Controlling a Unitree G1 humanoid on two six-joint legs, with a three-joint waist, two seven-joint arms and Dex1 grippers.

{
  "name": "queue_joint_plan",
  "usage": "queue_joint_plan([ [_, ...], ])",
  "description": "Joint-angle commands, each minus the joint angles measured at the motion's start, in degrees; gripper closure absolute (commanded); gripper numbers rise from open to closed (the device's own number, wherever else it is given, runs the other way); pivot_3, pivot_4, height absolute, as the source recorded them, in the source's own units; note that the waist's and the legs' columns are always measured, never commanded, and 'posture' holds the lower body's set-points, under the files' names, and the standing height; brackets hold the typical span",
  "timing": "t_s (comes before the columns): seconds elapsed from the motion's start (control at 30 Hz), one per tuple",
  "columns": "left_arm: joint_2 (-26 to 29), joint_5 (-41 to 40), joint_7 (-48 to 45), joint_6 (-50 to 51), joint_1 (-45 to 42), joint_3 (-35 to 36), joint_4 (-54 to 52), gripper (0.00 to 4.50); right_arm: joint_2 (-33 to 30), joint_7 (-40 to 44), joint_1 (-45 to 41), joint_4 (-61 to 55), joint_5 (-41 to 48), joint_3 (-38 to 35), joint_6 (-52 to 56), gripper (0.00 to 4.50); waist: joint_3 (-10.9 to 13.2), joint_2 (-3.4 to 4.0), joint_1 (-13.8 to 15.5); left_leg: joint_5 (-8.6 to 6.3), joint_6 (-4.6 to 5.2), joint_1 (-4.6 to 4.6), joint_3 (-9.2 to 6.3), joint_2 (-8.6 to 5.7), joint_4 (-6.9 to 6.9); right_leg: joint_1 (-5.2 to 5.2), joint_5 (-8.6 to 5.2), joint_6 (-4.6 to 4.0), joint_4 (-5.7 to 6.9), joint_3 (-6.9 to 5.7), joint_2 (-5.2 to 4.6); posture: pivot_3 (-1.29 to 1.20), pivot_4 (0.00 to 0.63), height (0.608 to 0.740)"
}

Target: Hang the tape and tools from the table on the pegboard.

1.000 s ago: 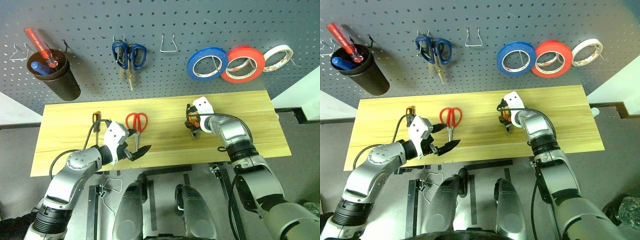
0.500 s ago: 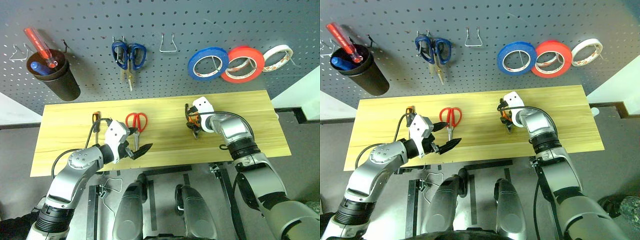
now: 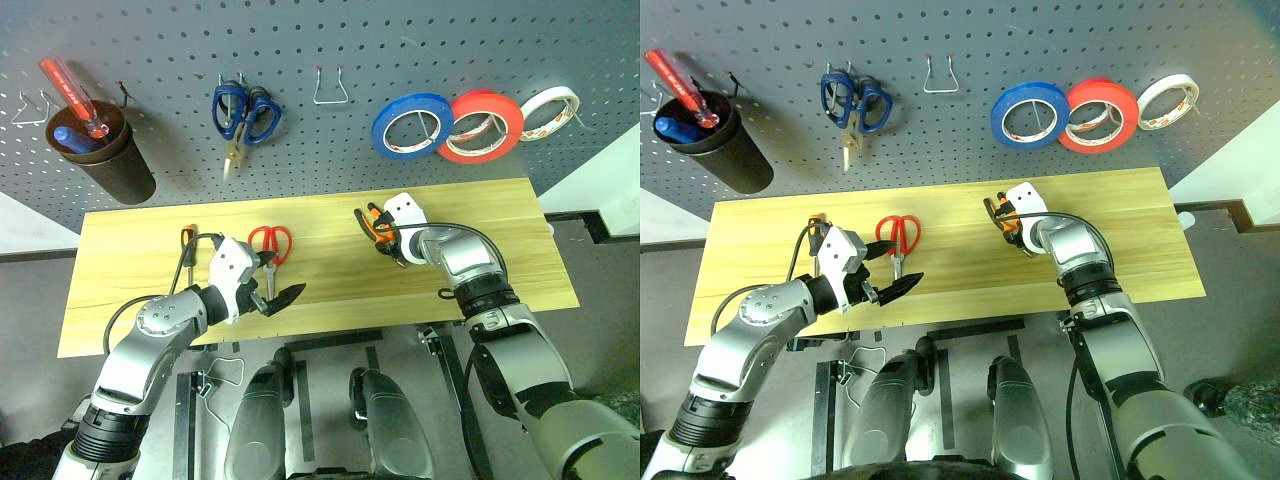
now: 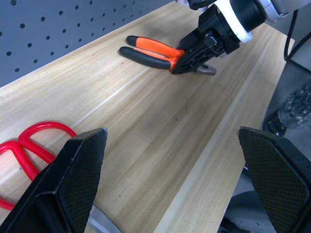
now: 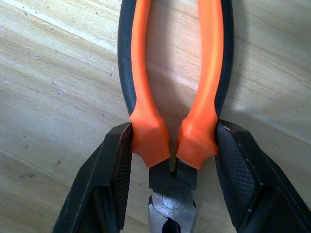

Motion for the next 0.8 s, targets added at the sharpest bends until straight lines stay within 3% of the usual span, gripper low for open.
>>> queue_joint_plan([
  [0.03, -0.3, 0.1, -0.5, -1.4, -0.4, -0.1, -0.4, 0.00, -0.2, 0.0, 0.9, -7.3, 1.2, -1.5, 1.0, 2.39, 0.0, 0.00, 0.0, 0.01, -0.01, -0.05, 0.00, 0.00, 0.00, -0.05, 0.00, 0.00, 0.00, 0.00, 0.00, 0.02, 0.366, 0.714],
  [0.17, -0.4, 0.1, -1.0, -1.8, -1.0, -0.2, 0.1, 0.00, -1.6, 1.0, 4.9, -21.5, 3.5, -3.0, 4.8, 2.39, 0.0, 0.00, 0.1, 0.07, -0.10, -0.49, 0.00, 0.00, 0.03, -0.45, 0.01, 0.01, 0.01, -0.01, 0.01, 0.03, 0.358, 0.714],
  [0.5, -0.6, -2.3, -5.1, -4.4, -2.3, 0.7, 1.8, 0.00, -4.9, 1.2, 19.2, -60.2, 12.0, -9.8, 22.2, 2.39, 0.0, -0.03, 0.2, 0.09, -0.13, -0.51, -0.02, -0.01, 0.05, -0.39, -0.02, 0.05, -0.08, -0.10, -0.02, 0.02, 0.322, 0.714],
  [0.7, -2.3, -7.4, -8.0, -5.5, -4.0, 4.0, 2.1, 0.00, -4.7, 2.5, 25.1, -75.0, 19.1, -15.2, 24.5, 2.39, -0.1, -0.05, 0.1, 0.11, -0.17, -0.51, -0.05, -0.01, 0.05, -0.39, -0.02, 0.05, -0.07, -0.13, -0.01, 0.01, 0.294, 0.714],
  [0.8, -4.2, -13.3, -7.8, -4.4, -6.3, 7.8, 1.5, 0.00, -3.5, 6.9, 25.2, -81.3, 27.3, -20.0, 20.1, 2.39, -0.1, -0.08, 0.1, 0.12, -0.18, -0.48, -0.07, -0.02, 0.06, -0.34, -0.01, 0.05, -0.06, -0.15, 0.00, 0.01, 0.283, 0.714],
])
